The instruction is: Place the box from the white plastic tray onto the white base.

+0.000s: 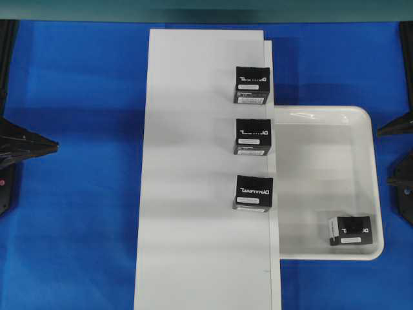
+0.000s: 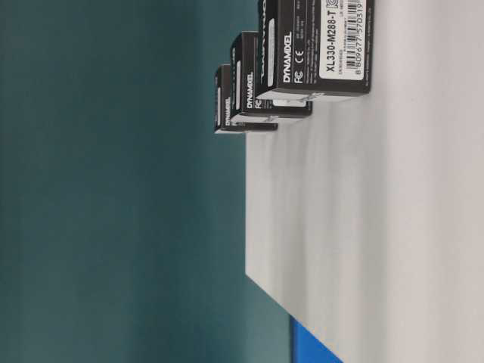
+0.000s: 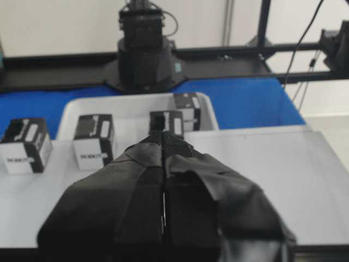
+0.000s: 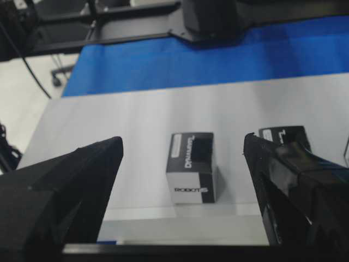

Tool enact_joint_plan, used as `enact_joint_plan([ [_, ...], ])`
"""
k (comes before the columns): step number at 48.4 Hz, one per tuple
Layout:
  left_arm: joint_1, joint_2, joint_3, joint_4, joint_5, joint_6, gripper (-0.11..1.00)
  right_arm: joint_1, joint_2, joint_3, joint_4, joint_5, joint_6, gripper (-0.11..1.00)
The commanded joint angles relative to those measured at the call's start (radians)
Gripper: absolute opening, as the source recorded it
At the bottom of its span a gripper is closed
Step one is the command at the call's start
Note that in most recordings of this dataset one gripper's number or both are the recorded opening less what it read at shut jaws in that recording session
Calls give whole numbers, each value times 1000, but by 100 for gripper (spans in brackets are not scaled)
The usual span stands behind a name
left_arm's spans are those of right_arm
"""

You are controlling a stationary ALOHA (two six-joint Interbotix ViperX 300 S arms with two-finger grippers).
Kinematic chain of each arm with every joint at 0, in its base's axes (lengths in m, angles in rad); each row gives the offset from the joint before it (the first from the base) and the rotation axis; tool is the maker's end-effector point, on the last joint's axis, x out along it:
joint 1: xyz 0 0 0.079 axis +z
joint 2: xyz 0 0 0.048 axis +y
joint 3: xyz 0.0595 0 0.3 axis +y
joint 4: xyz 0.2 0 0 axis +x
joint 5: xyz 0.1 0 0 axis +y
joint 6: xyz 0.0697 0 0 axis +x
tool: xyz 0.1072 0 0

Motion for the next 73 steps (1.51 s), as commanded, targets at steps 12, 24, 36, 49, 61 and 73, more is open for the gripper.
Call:
enact_joint_plan([
  [12, -3, 26, -29, 3, -40, -2, -7, 0, 3, -2, 2, -12, -5, 90],
  [24, -3, 25, -31, 3, -35, -2, -7, 0, 3, 3, 3, -18, 6, 90],
  [36, -9, 26, -25, 3, -34, -2, -7, 0, -20, -2, 2, -21, -6, 90],
  [49, -11, 8, -21, 3, -29, -2, -7, 2, -20, 2, 2, -26, -6, 90],
  [61, -29, -12, -2, 3, -26, -14, -7, 0, -20, 8, -2, -26, -8, 90],
  [73, -29, -21, -2, 3, -32, -15, -7, 2, -29, 11, 3, -26, 6, 90],
])
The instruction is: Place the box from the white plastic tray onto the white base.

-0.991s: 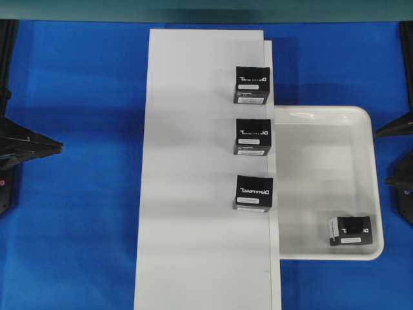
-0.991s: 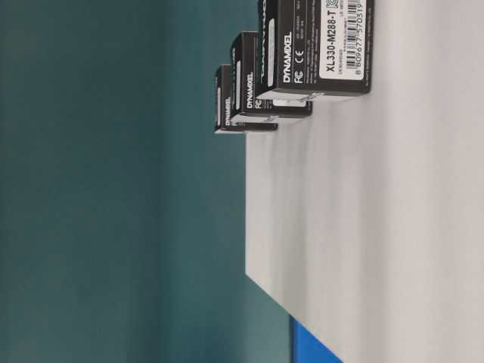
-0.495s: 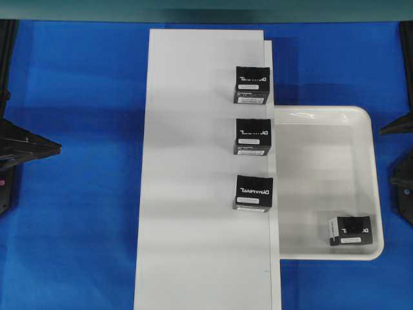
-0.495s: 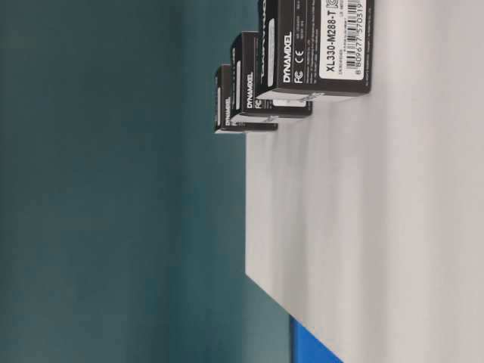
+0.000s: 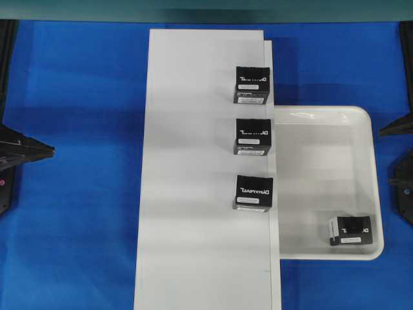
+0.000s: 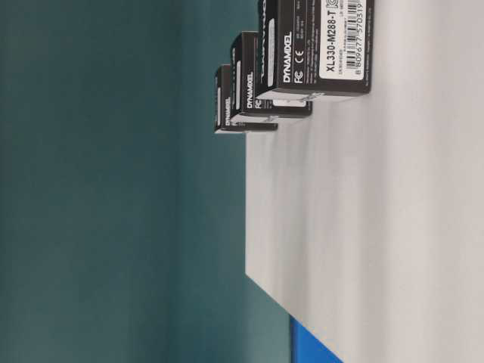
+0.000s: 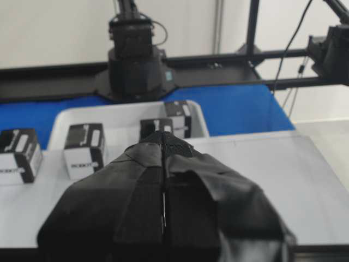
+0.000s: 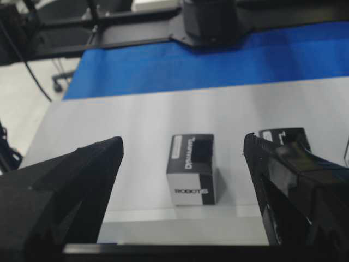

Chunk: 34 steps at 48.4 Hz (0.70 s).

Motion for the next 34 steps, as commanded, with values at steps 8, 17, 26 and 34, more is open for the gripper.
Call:
enact_joint_plan([
  [8, -2, 9, -3, 2, -12, -2, -7, 8, -12, -3, 3, -6, -8, 90],
  [17, -2, 18, 2, 2, -17, -2, -7, 14, -15, 11, 3, -14, -2, 90],
  [26, -2, 15, 0, 2, -17, -2, -7, 31, -18, 12, 6, -9, -3, 90],
  [34, -3, 9, -2, 2, -17, -2, -7, 31, -21, 14, 6, -12, -6, 90],
])
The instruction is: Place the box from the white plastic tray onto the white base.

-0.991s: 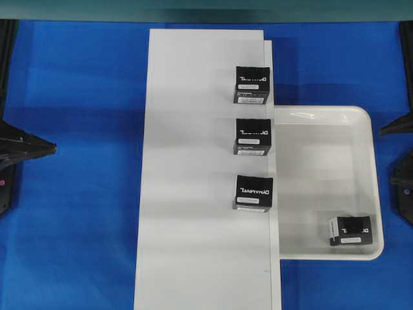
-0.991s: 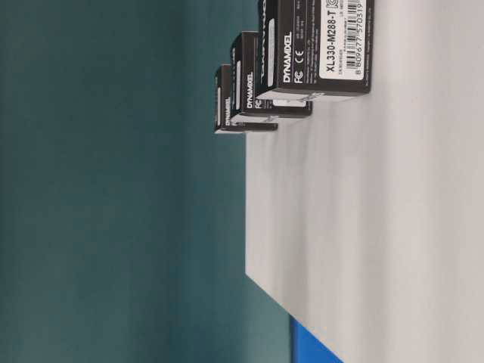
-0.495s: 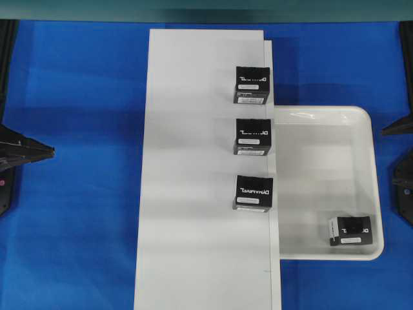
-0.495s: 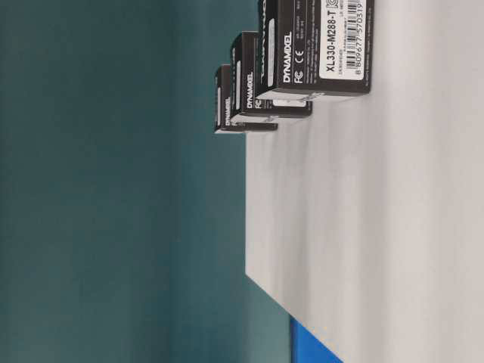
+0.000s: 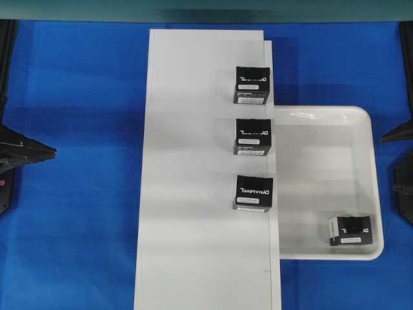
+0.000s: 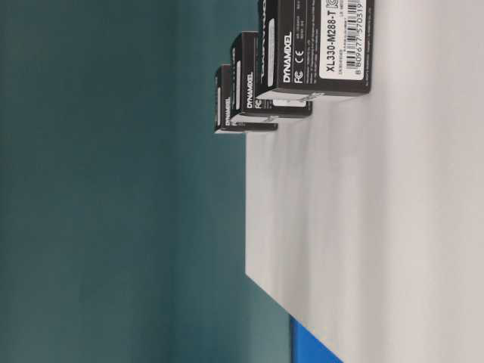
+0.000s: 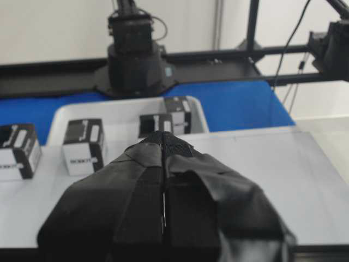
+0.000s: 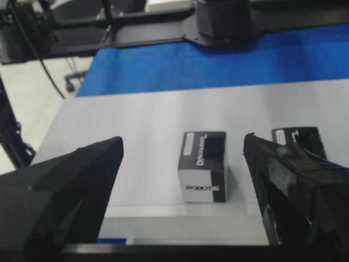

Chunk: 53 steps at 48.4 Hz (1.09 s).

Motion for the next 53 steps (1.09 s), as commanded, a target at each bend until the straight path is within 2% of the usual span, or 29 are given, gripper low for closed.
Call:
enact_joint_plan([
  [1, -3, 6, -15, 2, -9, -2, -7, -2, 3, -3, 3, -11, -3, 90],
  [16, -2, 21, -12, 2, -15, -2, -7, 0, -3, -3, 3, -20, 0, 90],
  [36, -3, 44, -8, 2, -114, 0, -7, -2, -17, 6, 3, -6, -2, 90],
  [53, -2, 43, -8, 2, -117, 0, -7, -11, -31, 8, -3, -15, -9, 90],
])
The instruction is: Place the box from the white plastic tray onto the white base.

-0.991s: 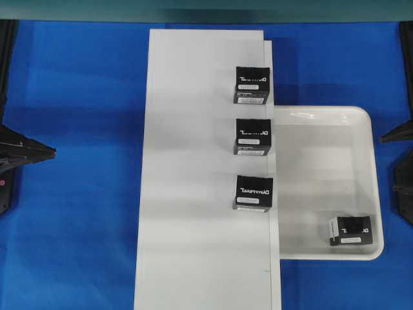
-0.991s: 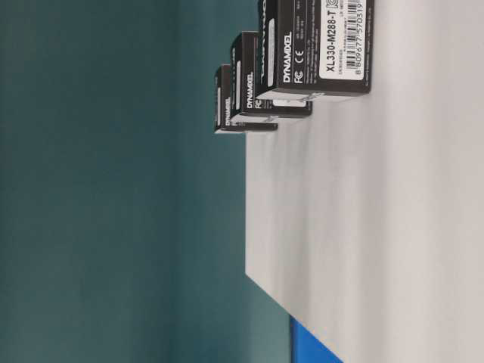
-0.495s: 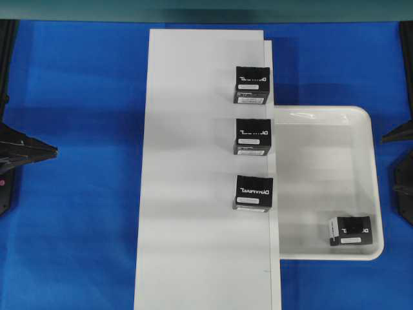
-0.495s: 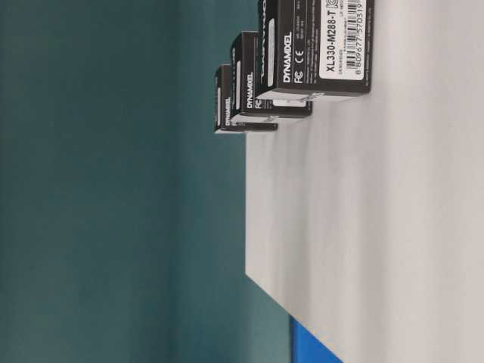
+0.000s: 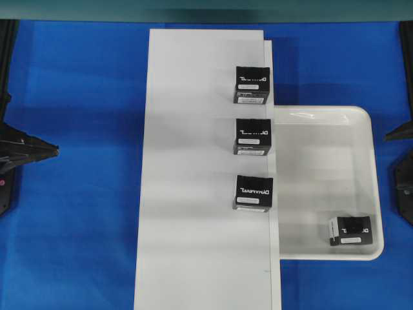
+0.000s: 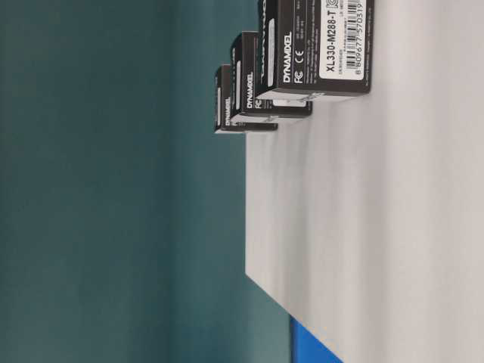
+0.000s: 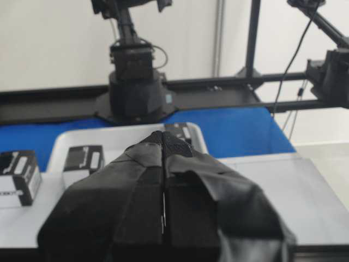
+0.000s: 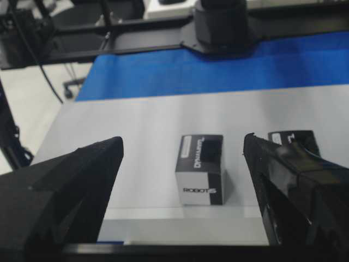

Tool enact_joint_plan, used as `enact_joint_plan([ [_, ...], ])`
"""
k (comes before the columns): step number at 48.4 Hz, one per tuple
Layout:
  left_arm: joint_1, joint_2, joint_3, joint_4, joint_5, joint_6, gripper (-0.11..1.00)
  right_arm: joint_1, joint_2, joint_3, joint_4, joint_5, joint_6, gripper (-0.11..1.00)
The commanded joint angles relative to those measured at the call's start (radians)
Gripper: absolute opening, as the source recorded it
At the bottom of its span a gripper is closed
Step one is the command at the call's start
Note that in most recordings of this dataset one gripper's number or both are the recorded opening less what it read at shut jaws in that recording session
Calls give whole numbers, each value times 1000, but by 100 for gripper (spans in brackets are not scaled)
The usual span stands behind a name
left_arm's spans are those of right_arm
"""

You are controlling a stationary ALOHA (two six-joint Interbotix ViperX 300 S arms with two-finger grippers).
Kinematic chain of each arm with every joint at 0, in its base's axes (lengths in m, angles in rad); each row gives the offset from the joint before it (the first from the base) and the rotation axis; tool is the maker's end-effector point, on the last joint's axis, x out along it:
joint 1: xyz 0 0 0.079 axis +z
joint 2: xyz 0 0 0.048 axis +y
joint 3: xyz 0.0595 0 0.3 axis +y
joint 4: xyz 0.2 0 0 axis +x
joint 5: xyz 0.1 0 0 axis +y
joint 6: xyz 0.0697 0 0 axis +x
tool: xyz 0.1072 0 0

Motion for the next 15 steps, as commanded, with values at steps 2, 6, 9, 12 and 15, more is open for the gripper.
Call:
enact_joint_plan([
  [2, -2, 8, -11, 2, -9, -2, -7, -3, 0, -5, -2, -12, -2, 90],
  [6, -2, 9, -11, 2, -9, -2, -7, -2, 0, -2, -2, -14, -2, 90],
  [9, -2, 11, -11, 2, -9, 2, -7, -2, 0, 3, -2, -14, -2, 90],
  [12, -2, 15, -9, 2, -9, 5, -7, -3, 2, 6, -2, -15, -2, 90],
  [15, -2, 21, -8, 2, -9, 3, -7, -3, 0, 6, -2, -18, -2, 90],
])
